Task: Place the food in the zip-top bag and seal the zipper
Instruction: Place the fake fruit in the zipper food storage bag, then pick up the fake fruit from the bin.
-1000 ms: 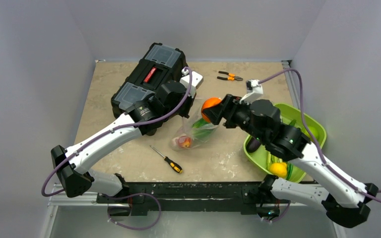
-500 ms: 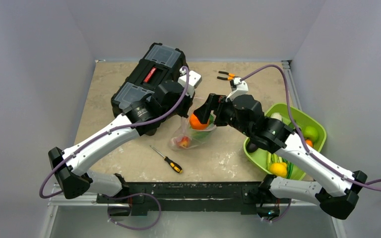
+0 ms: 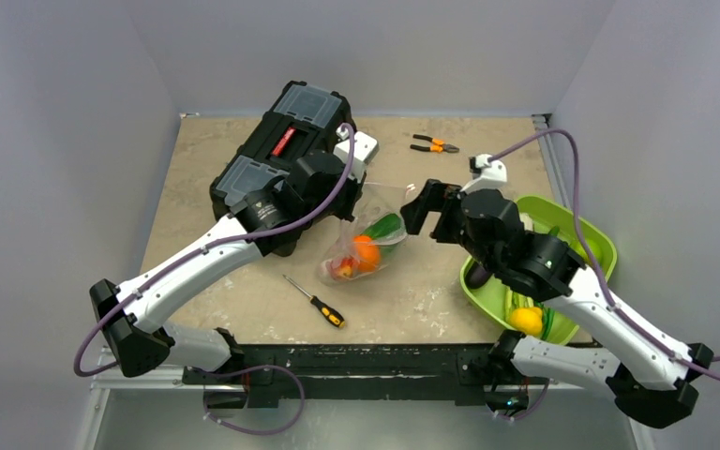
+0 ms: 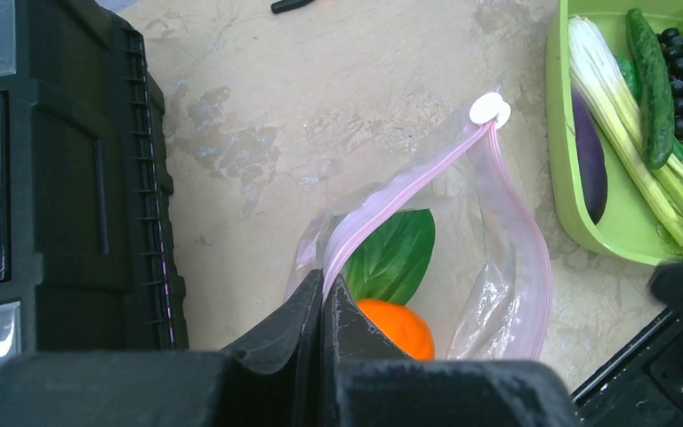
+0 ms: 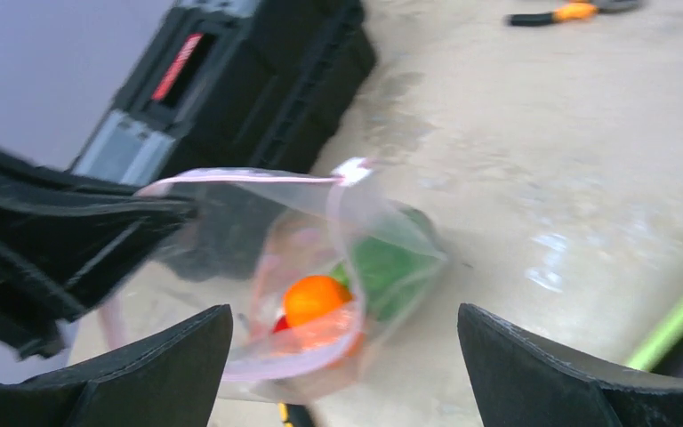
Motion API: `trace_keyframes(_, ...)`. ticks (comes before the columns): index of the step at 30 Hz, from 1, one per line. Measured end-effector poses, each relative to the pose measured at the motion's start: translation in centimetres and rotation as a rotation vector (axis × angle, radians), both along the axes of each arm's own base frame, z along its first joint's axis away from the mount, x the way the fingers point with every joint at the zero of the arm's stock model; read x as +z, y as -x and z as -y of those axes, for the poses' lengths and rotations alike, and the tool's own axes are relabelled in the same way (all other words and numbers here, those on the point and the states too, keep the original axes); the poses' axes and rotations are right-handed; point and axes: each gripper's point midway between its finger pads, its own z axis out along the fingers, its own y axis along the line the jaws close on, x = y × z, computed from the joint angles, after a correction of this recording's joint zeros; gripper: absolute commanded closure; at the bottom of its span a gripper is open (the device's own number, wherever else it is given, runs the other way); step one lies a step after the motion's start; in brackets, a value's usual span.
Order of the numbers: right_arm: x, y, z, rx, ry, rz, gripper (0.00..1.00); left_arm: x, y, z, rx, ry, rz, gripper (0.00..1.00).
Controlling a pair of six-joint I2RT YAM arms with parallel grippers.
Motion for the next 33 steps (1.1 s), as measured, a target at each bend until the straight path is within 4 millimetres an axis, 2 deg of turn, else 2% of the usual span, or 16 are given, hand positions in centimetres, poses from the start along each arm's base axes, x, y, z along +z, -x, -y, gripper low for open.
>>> trace_keyframes(3,-0.5,0.4,3.5,-0.146,0.018,-0.017,0.1,0.1,0.0,0.0,0.0,0.001,0.001,1.0)
trace_keyframes(5,-1.9,0.7,6.4,-0.268,0.032,-0.044,0.12,0.1,0.0,0.0,0.0,0.002,0.001,1.0)
trace_keyframes(12,-10.2,0.4,16.5,-0.677,0.143,-0.214,0.16,0.1,0.0,0.0,0.0,0.002,0.001,1.0)
trace_keyframes(16,-13.5,0.3,20.3,-0.853,0.189,-0.316,0.18,0.1,0.0,0.0,0.0,0.002,0.001,1.0)
trace_keyframes(23,-17.0,-0.6,26.0,-1.055,0.133,-0.447,0.17,0.2,0.1,-0.1,-0.001,0.004,0.003,1.0)
trace_keyframes(27,-18.0,-0.6,29.1,-1.158,0.108,-0.488,0.17,0.5,0.2,-0.2,-0.002,0.01,0.007,1.0)
trace_keyframes(30,-18.2,0.0,32.4,-1.28,0.084,-0.486,0.18,0.6,0.3,-0.1,-0.005,0.019,0.005,1.0)
trace_keyframes(32,-18.3,1.1,34.6,-1.379,0.091,-0.479,0.2,0.8,0.4,-0.1,-0.007,0.025,0.004,1.0)
trace_keyframes(33,-18.3,1.4,35.2,-1.405,0.104,-0.475,0.22,0.8,0.4,-0.1,-0.008,0.026,0.005,1.0)
